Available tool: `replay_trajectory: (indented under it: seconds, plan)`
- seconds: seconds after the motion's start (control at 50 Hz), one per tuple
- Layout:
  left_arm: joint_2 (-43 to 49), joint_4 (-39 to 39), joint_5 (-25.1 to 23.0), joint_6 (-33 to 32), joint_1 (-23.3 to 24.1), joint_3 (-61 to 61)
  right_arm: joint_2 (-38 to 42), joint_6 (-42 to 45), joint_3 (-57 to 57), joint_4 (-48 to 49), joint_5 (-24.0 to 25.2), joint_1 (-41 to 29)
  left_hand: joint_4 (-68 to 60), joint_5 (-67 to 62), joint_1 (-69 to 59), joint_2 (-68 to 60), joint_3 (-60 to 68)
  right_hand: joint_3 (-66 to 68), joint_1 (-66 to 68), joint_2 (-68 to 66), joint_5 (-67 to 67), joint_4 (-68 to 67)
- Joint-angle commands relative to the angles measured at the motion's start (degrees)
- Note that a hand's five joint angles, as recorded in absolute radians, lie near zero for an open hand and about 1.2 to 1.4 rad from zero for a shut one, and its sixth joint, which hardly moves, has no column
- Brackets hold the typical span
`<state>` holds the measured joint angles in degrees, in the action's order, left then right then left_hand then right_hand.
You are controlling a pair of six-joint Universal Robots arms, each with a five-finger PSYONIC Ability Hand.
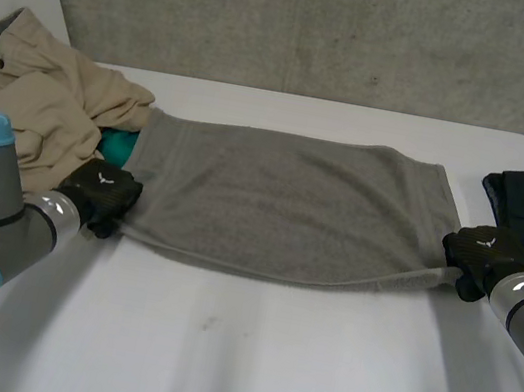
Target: Fold the laundry.
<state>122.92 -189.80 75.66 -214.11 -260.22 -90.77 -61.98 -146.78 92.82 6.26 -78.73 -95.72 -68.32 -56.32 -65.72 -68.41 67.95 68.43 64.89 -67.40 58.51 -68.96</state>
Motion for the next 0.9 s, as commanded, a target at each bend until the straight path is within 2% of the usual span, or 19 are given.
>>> replay_trajectory:
  seconds: [0.02,0.08,0.16,0.24,0.26,0.34,0.4,0.46,0.54,0.56,0.68,0.8,0.9]
  plan:
    - [-1.3,0.7,2.4,0.0,0.3,-1.1,-0.6,0.3,-0.3,-1.2,-0.1,-0.2,-11.7,-13.7,-14.3,-11.6,12.0,11.6,15.1,-12.6,11.5,-11.0]
    - [-3.3,3.6,2.4,-0.2,0.1,-2.5,-1.8,1.3,-0.2,-3.7,0.1,-0.3,-11.7,-13.7,-14.3,-11.6,12.0,11.6,15.1,-12.6,11.5,-11.0]
    - [-8.0,10.4,2.0,-2.1,-1.2,-6.3,-4.8,6.8,-0.3,-11.8,0.9,0.2,-11.7,-13.7,-14.3,-11.6,12.0,11.6,15.1,-12.6,11.5,-11.0]
    - [-14.5,21.0,1.3,-6.7,-4.0,-12.5,-7.9,19.6,0.4,-27.9,0.3,4.5,-11.7,-13.7,-14.3,-11.6,12.0,11.6,15.1,-12.6,11.5,-11.0]
    - [-17.3,26.1,1.3,-9.2,-4.7,-14.7,-9.4,25.6,1.4,-35.3,-0.5,6.4,-11.7,-13.7,-14.3,-11.6,12.0,11.6,15.1,-12.6,11.5,-11.0]
    - [-22.9,36.5,0.2,-15.7,-6.6,-19.0,-12.9,38.8,3.2,-44.7,-0.6,10.5,-11.7,-13.7,-14.3,-11.6,12.0,11.6,15.1,-12.6,11.5,-11.0]
    - [-25.2,37.3,-2.4,-18.3,-6.9,-18.9,-12.5,39.2,2.4,-40.1,-0.1,9.2,-11.7,-13.7,-14.3,-11.6,12.0,11.6,15.1,-12.6,11.5,-11.0]
    - [-24.0,34.8,-3.2,-16.7,-5.6,-16.7,-11.5,35.9,0.4,-35.2,0.1,7.8,-11.7,-13.7,-14.3,-11.6,12.0,11.6,15.1,-12.6,11.5,-11.0]
    - [-19.0,27.1,-0.4,-9.2,-1.5,-9.7,-7.7,29.8,-2.5,-28.7,0.3,6.2,-11.7,-13.7,-14.3,-11.6,12.0,11.6,15.1,-12.6,11.5,-11.0]
    - [-16.8,24.3,1.5,-6.3,-0.1,-6.5,-6.2,27.9,-3.9,-26.6,-0.1,5.0,-11.7,-13.7,-14.3,-11.6,12.0,11.6,15.1,-12.6,11.5,-11.0]
    - [-8.9,17.2,6.8,1.0,4.3,5.9,-1.0,22.4,-10.9,-19.1,-0.8,2.3,-11.7,-13.7,-14.3,-11.6,12.0,11.6,15.1,-12.6,11.5,-11.0]
    - [1.3,11.0,9.6,1.4,8.3,20.7,5.1,18.5,-17.7,-10.6,-2.7,0.9,-11.7,-13.7,-14.3,-11.6,12.0,11.6,15.1,-12.6,11.5,-11.0]
    - [9.4,9.9,12.1,-0.4,9.7,32.0,9.6,18.6,-22.4,-6.8,-4.3,-0.2,-11.7,-13.7,-14.3,-11.6,12.0,11.6,15.1,-12.6,11.5,-11.0]
